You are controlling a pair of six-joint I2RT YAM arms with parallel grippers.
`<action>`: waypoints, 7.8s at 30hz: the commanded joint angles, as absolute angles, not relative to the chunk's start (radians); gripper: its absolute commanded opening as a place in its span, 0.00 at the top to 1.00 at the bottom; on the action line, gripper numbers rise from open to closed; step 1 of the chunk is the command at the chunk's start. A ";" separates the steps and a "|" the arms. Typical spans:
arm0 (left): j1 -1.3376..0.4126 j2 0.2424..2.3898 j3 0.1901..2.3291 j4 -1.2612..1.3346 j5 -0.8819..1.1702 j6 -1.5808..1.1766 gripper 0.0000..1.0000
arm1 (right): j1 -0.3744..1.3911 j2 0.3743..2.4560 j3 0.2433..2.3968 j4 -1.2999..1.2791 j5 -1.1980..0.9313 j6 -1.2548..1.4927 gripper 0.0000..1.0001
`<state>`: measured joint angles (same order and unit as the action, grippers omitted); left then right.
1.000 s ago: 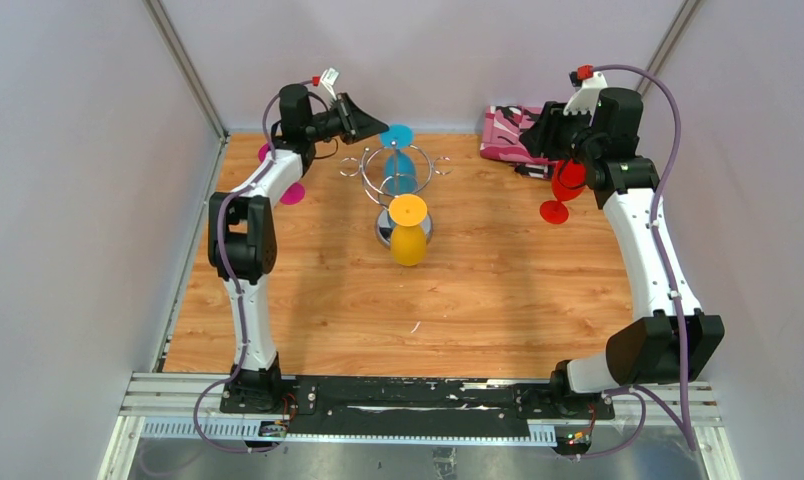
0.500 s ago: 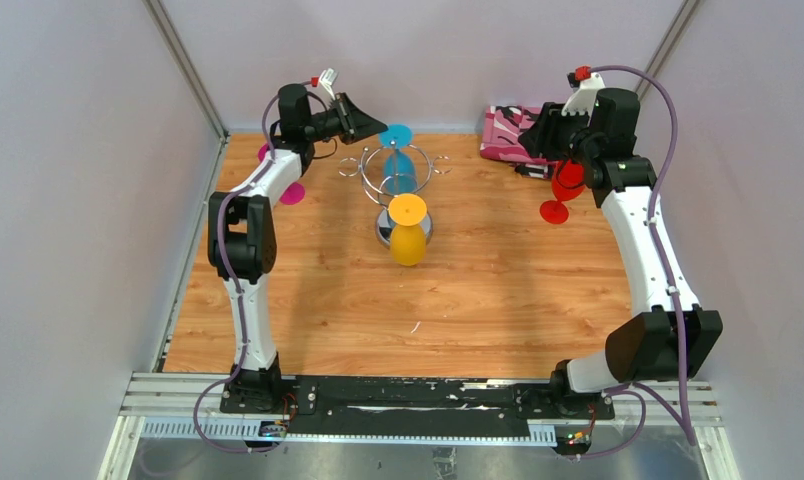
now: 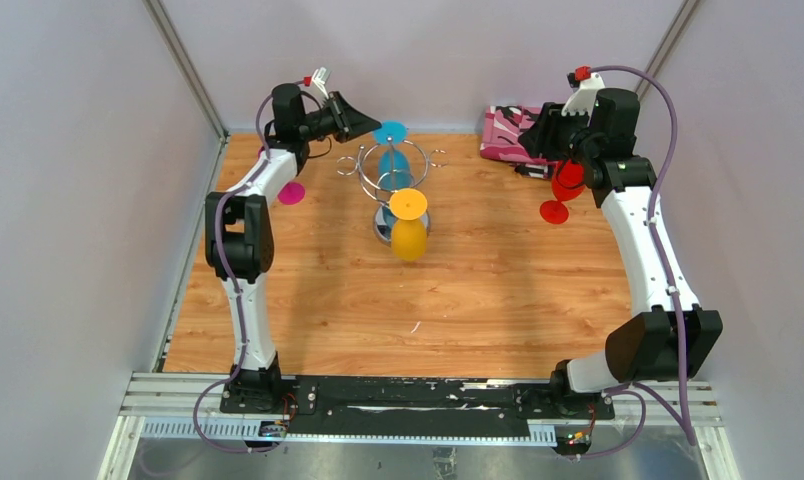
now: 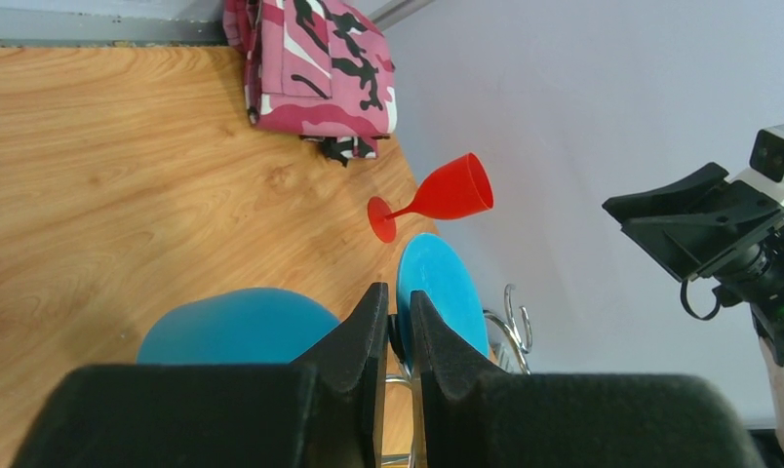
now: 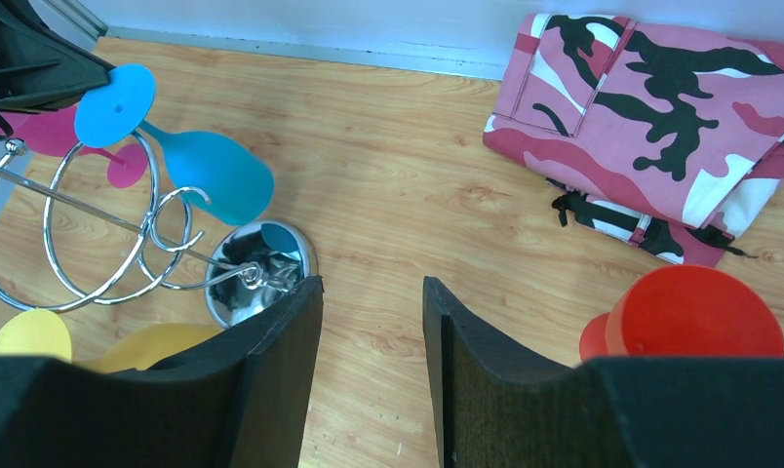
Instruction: Take the wine glass off the wine glass rack
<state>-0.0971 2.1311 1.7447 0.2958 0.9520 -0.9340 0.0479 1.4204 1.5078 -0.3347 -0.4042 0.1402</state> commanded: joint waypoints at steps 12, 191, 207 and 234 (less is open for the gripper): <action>-0.066 2.050 1.616 0.310 0.841 -0.902 1.00 | 0.057 1.440 1.493 -0.298 -0.487 0.184 0.53; -0.166 0.864 0.993 -0.333 0.077 -0.478 0.58 | 0.239 0.855 0.924 -0.251 -0.479 0.859 1.00; -0.166 0.936 0.984 0.287 0.480 -0.681 0.49 | 0.238 1.069 1.362 -0.091 -0.619 0.847 1.00; -0.097 1.498 1.113 1.583 0.696 -1.459 0.25 | 0.390 1.276 1.449 0.734 -0.877 1.446 1.00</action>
<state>-0.0948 1.5234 1.0859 1.5028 0.6777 -1.4410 0.3367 1.2400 1.4342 0.6445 -0.8715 1.4250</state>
